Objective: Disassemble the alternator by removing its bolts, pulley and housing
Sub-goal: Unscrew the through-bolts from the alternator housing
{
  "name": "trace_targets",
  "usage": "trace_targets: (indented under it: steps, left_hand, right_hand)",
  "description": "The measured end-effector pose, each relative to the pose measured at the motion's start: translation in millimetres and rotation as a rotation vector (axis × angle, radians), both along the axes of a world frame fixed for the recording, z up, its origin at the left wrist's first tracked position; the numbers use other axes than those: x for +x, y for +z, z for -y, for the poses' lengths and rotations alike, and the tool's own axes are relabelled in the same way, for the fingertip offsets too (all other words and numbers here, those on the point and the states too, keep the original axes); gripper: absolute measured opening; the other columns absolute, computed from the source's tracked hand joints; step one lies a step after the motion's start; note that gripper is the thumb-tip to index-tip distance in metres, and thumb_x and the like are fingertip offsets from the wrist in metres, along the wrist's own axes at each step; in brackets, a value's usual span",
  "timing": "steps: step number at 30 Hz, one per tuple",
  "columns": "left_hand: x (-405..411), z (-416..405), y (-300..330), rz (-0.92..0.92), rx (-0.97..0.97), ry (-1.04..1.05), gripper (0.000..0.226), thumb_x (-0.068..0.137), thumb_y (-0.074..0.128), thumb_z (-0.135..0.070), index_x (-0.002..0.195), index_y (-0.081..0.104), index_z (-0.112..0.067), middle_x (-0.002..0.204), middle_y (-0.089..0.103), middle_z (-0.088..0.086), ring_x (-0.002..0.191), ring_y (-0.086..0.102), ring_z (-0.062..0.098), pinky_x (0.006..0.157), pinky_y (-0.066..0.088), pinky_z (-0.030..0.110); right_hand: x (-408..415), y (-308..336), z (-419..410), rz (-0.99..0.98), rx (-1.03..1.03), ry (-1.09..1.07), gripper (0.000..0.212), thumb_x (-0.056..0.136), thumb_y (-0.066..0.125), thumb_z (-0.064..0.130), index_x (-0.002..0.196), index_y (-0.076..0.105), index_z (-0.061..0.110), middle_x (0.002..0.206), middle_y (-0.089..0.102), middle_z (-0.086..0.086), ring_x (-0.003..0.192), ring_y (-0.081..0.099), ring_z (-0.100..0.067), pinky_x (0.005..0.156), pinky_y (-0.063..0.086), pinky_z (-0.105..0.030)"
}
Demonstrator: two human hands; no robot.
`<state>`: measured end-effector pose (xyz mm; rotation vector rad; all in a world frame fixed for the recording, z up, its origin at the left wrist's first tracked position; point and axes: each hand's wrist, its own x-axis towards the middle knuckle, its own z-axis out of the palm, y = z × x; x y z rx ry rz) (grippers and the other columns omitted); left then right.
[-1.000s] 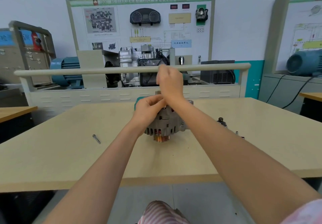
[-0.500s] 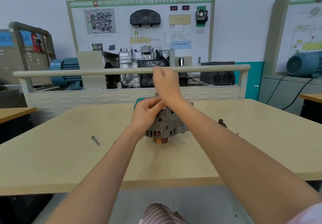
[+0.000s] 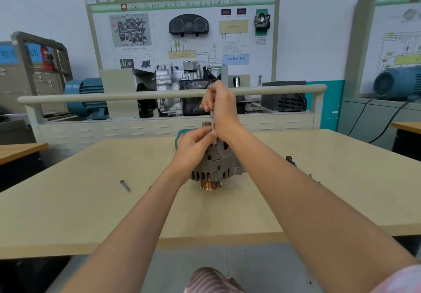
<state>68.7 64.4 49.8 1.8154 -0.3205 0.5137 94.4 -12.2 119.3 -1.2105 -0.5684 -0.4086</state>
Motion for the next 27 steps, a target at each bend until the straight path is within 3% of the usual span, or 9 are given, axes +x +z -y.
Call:
trace_targets:
  steps: [4, 6, 8, 11, 13, 15, 18, 21, 27]
  left_hand:
    - [-1.2, -0.5, 0.6, 0.025, -0.059, -0.026, 0.029, 0.094, 0.055, -0.018, 0.082, 0.071, -0.039, 0.073, 0.071, -0.018, 0.066, 0.062, -0.011, 0.053, 0.042, 0.004]
    - [-1.0, 0.2, -0.3, 0.014, -0.072, 0.0, 0.028, 0.093, 0.055, -0.01, 0.075, 0.068, -0.027, 0.06, 0.068, -0.017, 0.057, 0.059, -0.009, 0.047, 0.039, 0.005]
    - [-0.6, 0.1, -1.0, -0.014, -0.084, 0.075, 0.032, 0.091, 0.051, -0.001, 0.066, 0.058, -0.019, 0.052, 0.061, -0.012, 0.051, 0.054, -0.002, 0.041, 0.035, 0.005]
    - [-2.5, 0.9, -0.3, -0.034, -0.073, 0.12, 0.023, 0.093, 0.049, -0.002, 0.078, 0.055, -0.018, 0.073, 0.06, 0.0, 0.066, 0.052, 0.005, 0.045, 0.041, 0.008]
    - [-2.6, 2.4, 0.9, -0.032, -0.038, 0.126, 0.02, 0.093, 0.049, -0.005, 0.08, 0.056, -0.018, 0.083, 0.062, 0.007, 0.075, 0.055, 0.012, 0.054, 0.046, 0.014]
    - [-1.7, 4.3, 1.4, -0.047, -0.023, 0.122, 0.021, 0.092, 0.049, -0.009, 0.075, 0.057, -0.019, 0.092, 0.064, 0.013, 0.093, 0.057, 0.023, 0.074, 0.05, 0.029]
    - [-2.8, 5.4, 3.1, -0.056, -0.011, 0.104, 0.021, 0.096, 0.049, -0.024, 0.082, 0.065, -0.027, 0.099, 0.068, 0.008, 0.112, 0.053, 0.027, 0.105, 0.035, 0.052]
    - [-2.8, 4.1, 1.6, 0.014, 0.042, 0.096, 0.026, 0.097, 0.047, -0.029, 0.08, 0.067, -0.034, 0.083, 0.069, -0.01, 0.096, 0.058, 0.014, 0.111, 0.026, 0.056]
    - [-3.0, 0.6, 9.0, 0.022, 0.177, 0.104, 0.025, 0.097, 0.049, -0.032, 0.079, 0.065, -0.041, 0.09, 0.072, 0.0, 0.093, 0.063, 0.016, 0.097, 0.044, 0.045]
  right_hand:
    - [1.0, 0.0, -1.1, -0.03, 0.058, 0.025, 0.053, 0.093, 0.035, 0.012, 0.04, 0.036, 0.013, 0.036, 0.036, 0.004, 0.044, 0.04, -0.011, 0.059, 0.043, -0.023]
    - [-1.8, -7.7, -6.7, 0.164, -0.186, -0.256, 0.047, 0.09, 0.04, 0.015, 0.043, 0.037, 0.016, 0.04, 0.037, 0.009, 0.048, 0.04, -0.01, 0.055, 0.037, -0.023]
    - [-3.6, -21.2, -13.5, 0.439, -0.518, -0.682, 0.036, 0.084, 0.046, 0.017, 0.049, 0.041, 0.017, 0.051, 0.041, 0.007, 0.06, 0.041, -0.014, 0.065, 0.034, -0.029]
    - [-5.7, -27.5, -21.8, 0.532, -0.827, -1.087, 0.028, 0.084, 0.046, 0.024, 0.069, 0.064, 0.008, 0.072, 0.057, -0.005, 0.079, 0.046, -0.025, 0.085, 0.032, -0.035]
    - [-4.7, -23.1, -20.7, 0.521, -0.819, -0.985, 0.03, 0.084, 0.046, 0.024, 0.06, 0.059, 0.01, 0.061, 0.051, -0.001, 0.072, 0.044, -0.021, 0.08, 0.034, -0.034]
    - [-5.8, -15.7, -17.3, 0.466, -0.62, -0.719, 0.039, 0.081, 0.046, 0.022, 0.043, 0.037, 0.018, 0.043, 0.032, 0.009, 0.053, 0.033, -0.011, 0.062, 0.031, -0.026]
    - [-7.1, -6.2, -11.4, 0.229, -0.225, -0.281, 0.042, 0.079, 0.04, 0.023, 0.038, 0.028, 0.02, 0.034, 0.027, 0.011, 0.04, 0.025, -0.006, 0.049, 0.025, -0.021]
    - [1.9, -0.3, -4.2, 0.054, 0.024, -0.012, 0.06, 0.093, 0.035, 0.016, 0.033, 0.033, 0.015, 0.035, 0.03, 0.001, 0.041, 0.032, -0.013, 0.057, 0.035, -0.031]
    - [6.0, 0.4, -1.8, 0.029, 0.027, 0.017, 0.063, 0.094, 0.035, 0.012, 0.031, 0.033, 0.018, 0.033, 0.03, 0.004, 0.039, 0.033, -0.013, 0.057, 0.037, -0.028]
